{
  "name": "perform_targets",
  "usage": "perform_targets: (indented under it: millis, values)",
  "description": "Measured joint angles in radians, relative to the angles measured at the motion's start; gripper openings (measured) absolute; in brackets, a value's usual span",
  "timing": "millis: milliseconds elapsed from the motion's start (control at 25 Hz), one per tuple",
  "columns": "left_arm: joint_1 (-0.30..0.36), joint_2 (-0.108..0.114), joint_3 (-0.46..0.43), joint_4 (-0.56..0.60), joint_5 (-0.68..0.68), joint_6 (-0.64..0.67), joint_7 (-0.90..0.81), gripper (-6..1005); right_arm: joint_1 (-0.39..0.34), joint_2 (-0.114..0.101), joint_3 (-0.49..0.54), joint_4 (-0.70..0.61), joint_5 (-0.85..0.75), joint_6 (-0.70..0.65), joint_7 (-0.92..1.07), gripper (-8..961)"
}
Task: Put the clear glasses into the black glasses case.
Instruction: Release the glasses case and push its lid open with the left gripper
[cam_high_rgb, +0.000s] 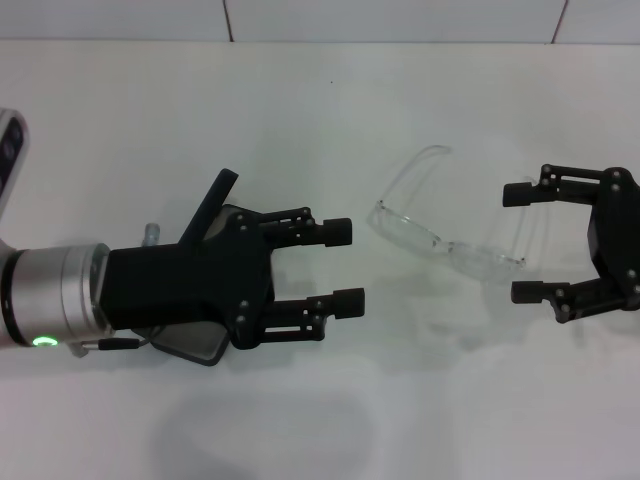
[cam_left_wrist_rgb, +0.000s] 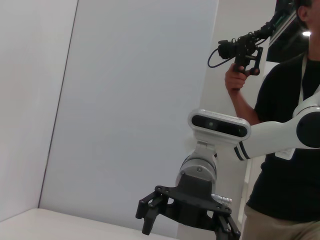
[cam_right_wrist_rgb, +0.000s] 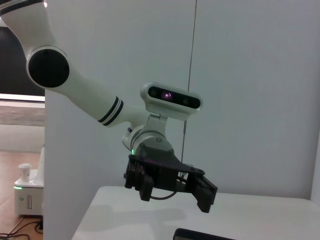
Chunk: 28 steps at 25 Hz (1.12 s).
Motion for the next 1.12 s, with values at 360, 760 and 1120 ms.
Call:
perform_targets:
  millis: [360, 760, 1120]
  values:
    - [0.0, -0.002, 0.0, 0.001, -0.002, -0.001, 0.001, 711, -0.002, 0.0, 0.001, 0.0, 0.0, 0.007, -0.004, 887]
    - [0.006, 0.003, -0.069, 0.091, 0.004, -0.011, -0.123, 710, -0.002, -0.004, 0.028, 0.0, -0.009, 0.008, -0.005, 886]
    - [0.109, -0.027, -0.09, 0.539, 0.229, -0.26, -0.585, 710, -0.004, -0.01, 0.029, 0.0, -0.012, 0.009, -0.005, 886]
